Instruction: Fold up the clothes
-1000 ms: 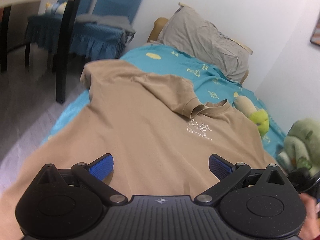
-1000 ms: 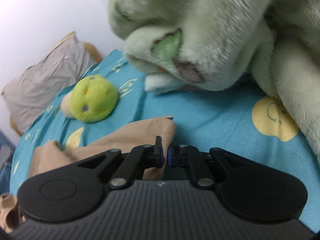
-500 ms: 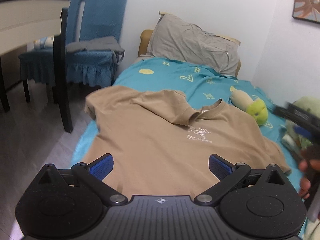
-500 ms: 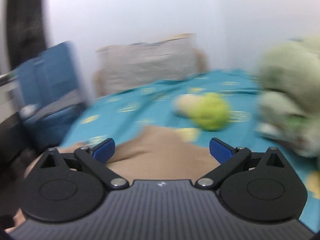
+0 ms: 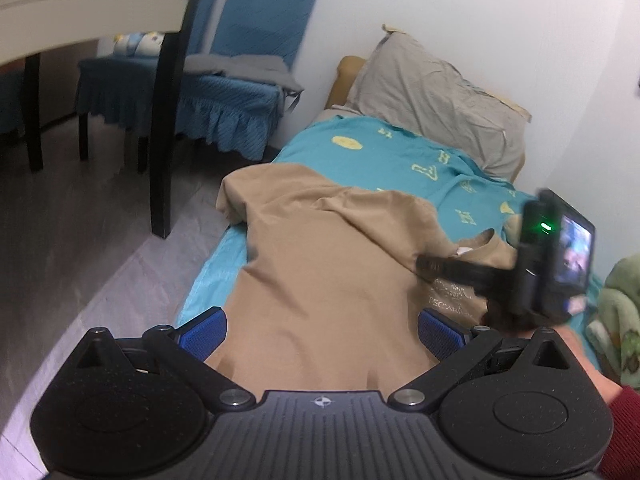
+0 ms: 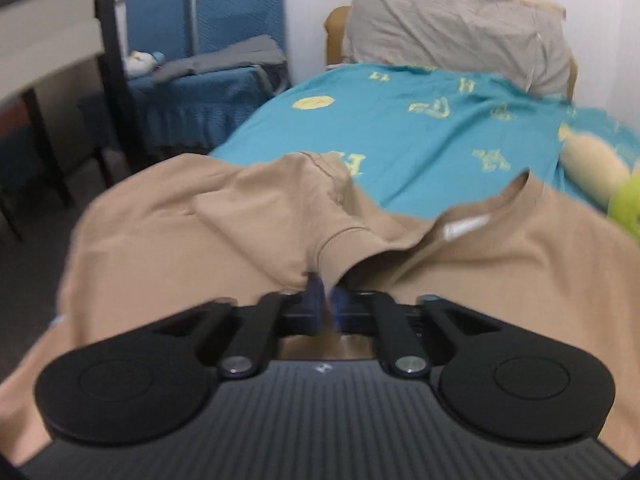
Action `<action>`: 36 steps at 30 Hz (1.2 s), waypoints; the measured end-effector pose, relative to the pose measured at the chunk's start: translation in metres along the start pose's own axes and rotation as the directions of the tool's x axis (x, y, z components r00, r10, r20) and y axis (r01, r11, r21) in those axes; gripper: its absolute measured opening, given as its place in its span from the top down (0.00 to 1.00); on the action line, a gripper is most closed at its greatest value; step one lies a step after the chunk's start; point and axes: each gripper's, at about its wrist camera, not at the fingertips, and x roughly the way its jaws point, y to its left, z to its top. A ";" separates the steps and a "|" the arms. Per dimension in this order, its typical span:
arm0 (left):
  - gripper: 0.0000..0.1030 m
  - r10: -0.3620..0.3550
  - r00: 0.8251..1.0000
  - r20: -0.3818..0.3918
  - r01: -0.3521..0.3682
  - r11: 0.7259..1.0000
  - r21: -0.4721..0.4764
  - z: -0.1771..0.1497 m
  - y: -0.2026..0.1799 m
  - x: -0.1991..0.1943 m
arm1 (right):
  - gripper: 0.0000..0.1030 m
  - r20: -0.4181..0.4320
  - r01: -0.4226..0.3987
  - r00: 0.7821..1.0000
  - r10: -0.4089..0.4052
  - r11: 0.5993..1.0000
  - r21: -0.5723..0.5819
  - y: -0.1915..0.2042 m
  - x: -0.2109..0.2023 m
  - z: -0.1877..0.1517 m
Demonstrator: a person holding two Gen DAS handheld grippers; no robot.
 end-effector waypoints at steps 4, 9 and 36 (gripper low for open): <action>0.00 0.009 1.000 0.013 -0.008 1.000 -0.030 -0.001 0.005 0.003 | 0.93 0.122 0.129 0.984 -0.128 0.992 0.002 -0.003 0.015 0.034; 0.00 0.038 0.999 -0.001 -0.038 0.998 -0.046 -0.005 0.009 0.017 | 0.93 0.150 0.194 0.969 -0.197 0.980 0.031 -0.008 0.056 0.081; 0.01 0.047 0.998 0.032 -0.050 0.992 0.120 -0.017 -0.020 0.009 | 0.00 0.156 -0.087 0.986 0.052 0.969 0.230 -0.045 -0.198 0.006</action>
